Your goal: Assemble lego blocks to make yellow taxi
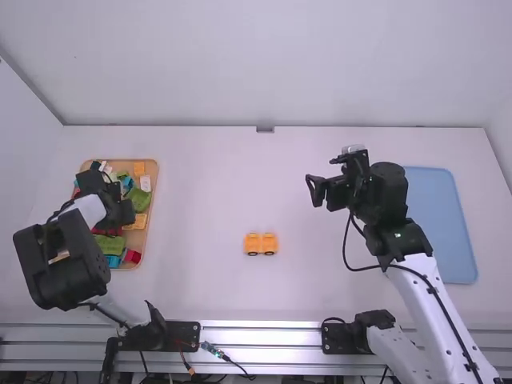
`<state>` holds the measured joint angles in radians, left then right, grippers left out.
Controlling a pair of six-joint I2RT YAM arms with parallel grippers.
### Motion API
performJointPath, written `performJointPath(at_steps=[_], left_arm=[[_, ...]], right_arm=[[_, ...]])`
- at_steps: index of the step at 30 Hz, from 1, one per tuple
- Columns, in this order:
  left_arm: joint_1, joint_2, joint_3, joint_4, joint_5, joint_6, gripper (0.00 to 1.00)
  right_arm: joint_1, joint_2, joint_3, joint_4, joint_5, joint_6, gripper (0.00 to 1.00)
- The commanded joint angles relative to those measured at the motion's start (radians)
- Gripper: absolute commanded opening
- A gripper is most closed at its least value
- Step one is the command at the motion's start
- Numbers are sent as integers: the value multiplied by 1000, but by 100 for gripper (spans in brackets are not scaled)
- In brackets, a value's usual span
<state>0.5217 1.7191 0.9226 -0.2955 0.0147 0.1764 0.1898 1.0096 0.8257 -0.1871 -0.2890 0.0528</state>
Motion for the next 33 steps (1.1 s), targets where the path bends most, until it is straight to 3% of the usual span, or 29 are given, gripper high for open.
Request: performJointPath(at_steps=[1, 8, 18, 28, 33], left_arm=[[-5, 5, -14, -3, -4, 15, 40], [-5, 5, -14, -28, 4, 50, 42], [-4, 5, -14, -44, 23, 50, 55], [-5, 5, -8, -45, 31, 48, 54], [-3, 5, 16, -71, 58, 38, 46]], right_arm=[[2, -10, 38, 0, -3, 2, 99], [2, -9, 38, 0, -3, 3, 99], [0, -9, 38, 0, -2, 2, 99], [0, -9, 38, 0, -2, 3, 99], [2, -9, 38, 0, -2, 2, 99]])
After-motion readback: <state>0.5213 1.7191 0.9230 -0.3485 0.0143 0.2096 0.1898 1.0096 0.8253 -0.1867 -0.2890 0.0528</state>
